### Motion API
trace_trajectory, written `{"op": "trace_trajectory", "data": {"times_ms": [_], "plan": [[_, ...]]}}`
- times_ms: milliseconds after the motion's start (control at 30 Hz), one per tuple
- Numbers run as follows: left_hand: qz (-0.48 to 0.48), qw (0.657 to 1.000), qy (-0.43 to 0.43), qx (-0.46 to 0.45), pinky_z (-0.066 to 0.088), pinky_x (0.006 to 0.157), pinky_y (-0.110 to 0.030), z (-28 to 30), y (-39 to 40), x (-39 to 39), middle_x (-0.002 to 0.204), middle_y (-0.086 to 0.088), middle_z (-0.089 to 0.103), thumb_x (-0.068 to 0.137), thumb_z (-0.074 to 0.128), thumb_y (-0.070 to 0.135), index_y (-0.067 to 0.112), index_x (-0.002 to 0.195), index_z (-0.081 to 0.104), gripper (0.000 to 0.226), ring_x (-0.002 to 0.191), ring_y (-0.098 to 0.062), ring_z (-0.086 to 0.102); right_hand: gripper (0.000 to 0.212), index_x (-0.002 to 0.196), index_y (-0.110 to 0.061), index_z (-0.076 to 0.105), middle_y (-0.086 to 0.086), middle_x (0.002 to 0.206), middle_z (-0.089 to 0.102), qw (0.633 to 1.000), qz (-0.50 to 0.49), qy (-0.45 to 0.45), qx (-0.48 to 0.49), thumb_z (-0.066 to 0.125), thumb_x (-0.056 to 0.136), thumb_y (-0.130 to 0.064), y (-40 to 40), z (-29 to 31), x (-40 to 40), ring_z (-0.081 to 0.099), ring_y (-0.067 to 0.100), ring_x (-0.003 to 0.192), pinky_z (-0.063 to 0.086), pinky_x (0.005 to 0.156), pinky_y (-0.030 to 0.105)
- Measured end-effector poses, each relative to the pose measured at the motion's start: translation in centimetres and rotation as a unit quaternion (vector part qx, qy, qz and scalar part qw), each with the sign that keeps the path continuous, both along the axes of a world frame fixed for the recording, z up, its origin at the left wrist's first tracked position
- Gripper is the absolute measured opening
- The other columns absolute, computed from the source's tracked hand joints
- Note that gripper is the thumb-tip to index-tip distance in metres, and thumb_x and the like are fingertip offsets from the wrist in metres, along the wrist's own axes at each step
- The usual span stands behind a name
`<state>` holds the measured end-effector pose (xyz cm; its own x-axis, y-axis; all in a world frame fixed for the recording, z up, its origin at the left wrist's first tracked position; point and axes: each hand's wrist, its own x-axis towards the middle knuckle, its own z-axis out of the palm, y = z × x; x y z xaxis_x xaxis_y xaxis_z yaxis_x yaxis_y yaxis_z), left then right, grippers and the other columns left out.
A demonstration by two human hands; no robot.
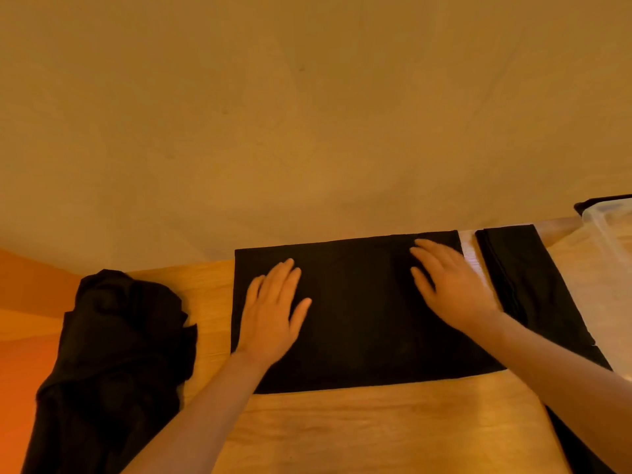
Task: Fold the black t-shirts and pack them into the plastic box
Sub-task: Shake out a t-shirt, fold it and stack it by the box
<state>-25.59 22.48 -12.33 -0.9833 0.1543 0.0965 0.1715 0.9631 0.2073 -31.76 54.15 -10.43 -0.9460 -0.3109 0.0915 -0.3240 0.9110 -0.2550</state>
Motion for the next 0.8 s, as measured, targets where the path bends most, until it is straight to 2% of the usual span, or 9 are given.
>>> {"op": "trace_trajectory", "data": {"times_ms": [67,167,267,400,533,700,800], "plan": [[-0.016,0.999,-0.023,-0.022,0.019,0.117,-0.039,-0.4,0.9,1.8,0.157,-0.004,0.027,0.099,0.033,0.049,0.016,0.148,0.035,0.059,0.145,-0.019,0.023,0.044,0.137,-0.012,0.05,0.007,0.147,0.044,1.0,0.025,0.002,0.008,0.044,0.099,-0.033,-1.3,-0.4,2.6,0.042,0.022,0.133,0.033,0.112,0.042],[0.009,0.998,-0.05,-0.042,0.016,0.118,-0.041,-1.1,0.6,4.4,0.16,-0.003,0.017,0.1,0.027,0.053,0.019,0.151,0.025,0.062,0.148,-0.019,0.012,0.053,0.146,-0.019,0.036,0.001,0.156,0.027,0.998,0.028,-0.027,0.041,0.03,0.1,-0.044,-1.8,-1.6,6.2,0.025,0.018,0.144,0.021,0.118,0.043],[0.056,0.995,-0.073,-0.044,0.01,0.119,-0.04,-2.0,-1.2,7.1,0.161,-0.002,0.013,0.099,0.019,0.057,0.02,0.152,0.022,0.065,0.149,-0.018,0.006,0.057,0.152,-0.025,0.02,-0.003,0.161,0.012,0.995,-0.014,-0.066,0.067,0.017,0.1,-0.051,-0.1,-3.2,9.4,0.005,0.014,0.148,0.006,0.12,0.039],[0.072,0.992,-0.084,-0.058,0.006,0.119,-0.039,-2.5,-2.2,10.2,0.161,-0.003,0.012,0.099,0.015,0.059,0.02,0.153,0.019,0.067,0.149,-0.018,0.004,0.06,0.153,-0.027,0.012,-0.005,0.161,0.004,0.993,-0.04,-0.087,0.071,0.011,0.1,-0.054,3.1,-3.8,11.7,-0.006,0.01,0.148,-0.003,0.12,0.033],[0.086,0.991,-0.086,-0.052,0.004,0.119,-0.038,-2.4,-1.2,13.0,0.161,-0.003,0.012,0.099,0.015,0.059,0.02,0.153,0.018,0.066,0.149,-0.018,0.003,0.063,0.153,-0.028,0.007,-0.007,0.161,0.0,0.992,-0.027,-0.093,0.081,0.003,0.098,-0.058,5.0,-3.7,13.7,-0.009,0.009,0.147,-0.003,0.12,0.034],[0.096,0.99,-0.086,-0.048,0.002,0.119,-0.037,-2.4,0.2,17.3,0.161,-0.002,0.01,0.098,0.014,0.06,0.022,0.153,0.016,0.067,0.149,-0.016,0.001,0.067,0.153,-0.025,0.009,-0.006,0.161,0.003,0.993,-0.027,-0.09,0.076,0.006,0.097,-0.061,6.4,-3.3,17.4,-0.008,0.008,0.147,0.001,0.12,0.036],[0.102,0.99,-0.084,-0.041,0.001,0.12,-0.036,-2.3,0.5,20.0,0.161,-0.001,0.009,0.097,0.012,0.061,0.022,0.153,0.015,0.068,0.149,-0.015,0.0,0.073,0.153,-0.023,0.003,-0.006,0.161,-0.003,0.991,-0.041,-0.098,0.077,0.006,0.094,-0.065,7.6,-3.3,20.0,-0.012,0.008,0.147,-0.002,0.12,0.035]]}}
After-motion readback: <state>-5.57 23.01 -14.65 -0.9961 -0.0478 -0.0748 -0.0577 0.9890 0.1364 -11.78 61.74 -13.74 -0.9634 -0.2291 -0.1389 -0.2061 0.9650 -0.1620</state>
